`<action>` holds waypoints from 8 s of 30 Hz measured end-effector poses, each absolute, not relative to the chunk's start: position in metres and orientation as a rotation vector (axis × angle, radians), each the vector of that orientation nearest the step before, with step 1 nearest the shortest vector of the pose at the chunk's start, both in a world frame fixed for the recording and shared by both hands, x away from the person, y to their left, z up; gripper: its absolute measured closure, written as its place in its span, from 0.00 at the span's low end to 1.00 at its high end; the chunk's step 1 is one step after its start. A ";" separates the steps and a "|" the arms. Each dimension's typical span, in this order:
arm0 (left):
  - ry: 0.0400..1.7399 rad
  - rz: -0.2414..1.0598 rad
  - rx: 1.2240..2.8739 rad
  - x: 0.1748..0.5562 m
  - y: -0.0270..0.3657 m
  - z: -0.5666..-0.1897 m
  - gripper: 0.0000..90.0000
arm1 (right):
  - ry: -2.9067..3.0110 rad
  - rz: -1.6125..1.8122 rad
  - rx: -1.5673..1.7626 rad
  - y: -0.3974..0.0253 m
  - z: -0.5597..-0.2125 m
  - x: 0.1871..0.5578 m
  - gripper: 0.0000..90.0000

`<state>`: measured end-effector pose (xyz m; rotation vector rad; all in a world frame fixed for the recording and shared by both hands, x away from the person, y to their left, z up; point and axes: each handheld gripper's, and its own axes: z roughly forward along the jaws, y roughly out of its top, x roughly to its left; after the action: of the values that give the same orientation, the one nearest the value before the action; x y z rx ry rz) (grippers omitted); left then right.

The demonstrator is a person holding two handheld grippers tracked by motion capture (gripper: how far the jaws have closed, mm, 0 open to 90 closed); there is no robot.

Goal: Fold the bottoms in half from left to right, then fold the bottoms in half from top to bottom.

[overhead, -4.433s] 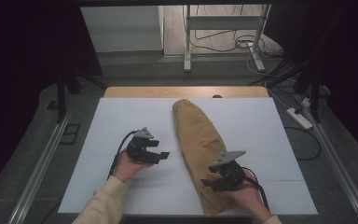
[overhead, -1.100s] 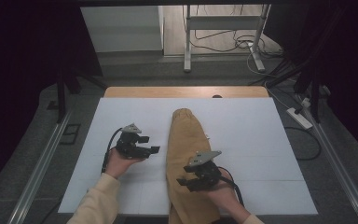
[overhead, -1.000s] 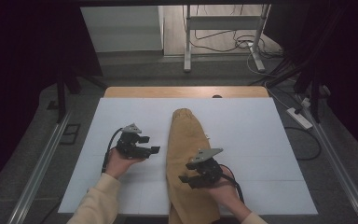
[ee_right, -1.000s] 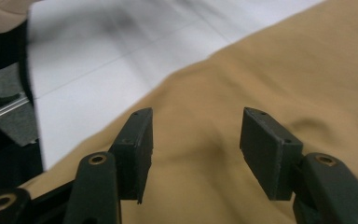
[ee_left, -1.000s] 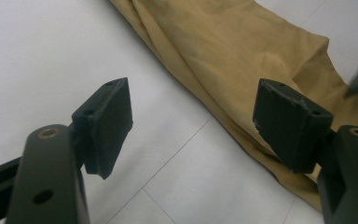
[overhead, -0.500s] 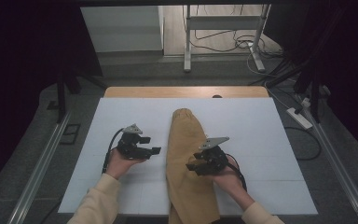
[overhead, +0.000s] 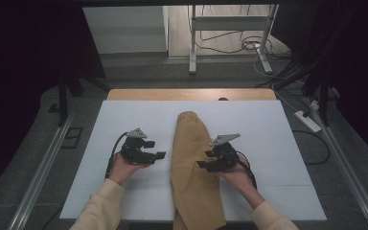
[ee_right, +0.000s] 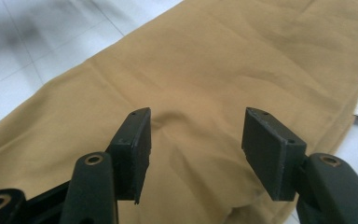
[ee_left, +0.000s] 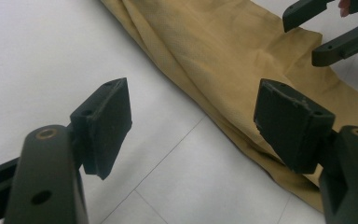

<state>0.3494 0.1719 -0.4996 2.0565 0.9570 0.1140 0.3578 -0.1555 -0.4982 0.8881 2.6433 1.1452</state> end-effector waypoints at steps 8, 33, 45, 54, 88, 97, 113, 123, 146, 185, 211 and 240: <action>0.955 0.113 2.054 0.351 0.172 -0.500 0.30 | 2.618 1.154 0.913 -0.163 -0.497 0.362 0.47; 0.944 0.139 2.071 0.392 0.137 -0.492 0.31 | 2.568 1.178 0.948 -0.168 -0.489 0.390 0.47; 1.000 0.130 2.088 0.429 0.128 -0.498 0.31 | 2.536 1.152 1.030 -0.165 -0.492 0.422 0.47; 1.034 0.115 2.088 0.447 0.127 -0.506 0.31 | 2.517 1.152 1.082 -0.158 -0.501 0.448 0.47; 1.113 0.023 2.102 0.474 0.112 -0.533 0.37 | 2.551 1.058 1.155 -0.145 -0.521 0.489 0.48; 1.072 0.013 2.150 0.469 0.104 -0.533 0.69 | 2.580 1.060 1.105 -0.138 -0.523 0.486 0.72; 0.980 0.003 2.149 0.465 0.107 -0.523 0.94 | 2.607 1.060 1.051 -0.140 -0.513 0.483 0.92; 0.948 0.047 2.120 0.466 0.111 -0.501 0.94 | 2.545 1.097 0.990 -0.141 -0.491 0.481 0.92; 0.902 0.179 2.101 0.482 0.114 -0.456 0.94 | 2.431 1.151 0.919 -0.141 -0.451 0.495 0.93; 0.796 0.190 2.093 0.456 0.122 -0.451 0.95 | 2.435 1.255 0.845 -0.148 -0.445 0.476 0.93; 0.728 0.164 2.099 0.413 0.116 -0.466 0.95 | 2.476 1.294 0.848 -0.159 -0.460 0.440 0.93; 0.719 0.131 2.100 0.392 0.114 -0.479 0.95 | 2.510 1.285 0.842 -0.164 -0.471 0.419 0.93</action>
<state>0.3923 0.1143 -0.4788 2.1000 0.7191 0.1307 0.4188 -0.1640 -0.4708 0.8422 2.5102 1.2847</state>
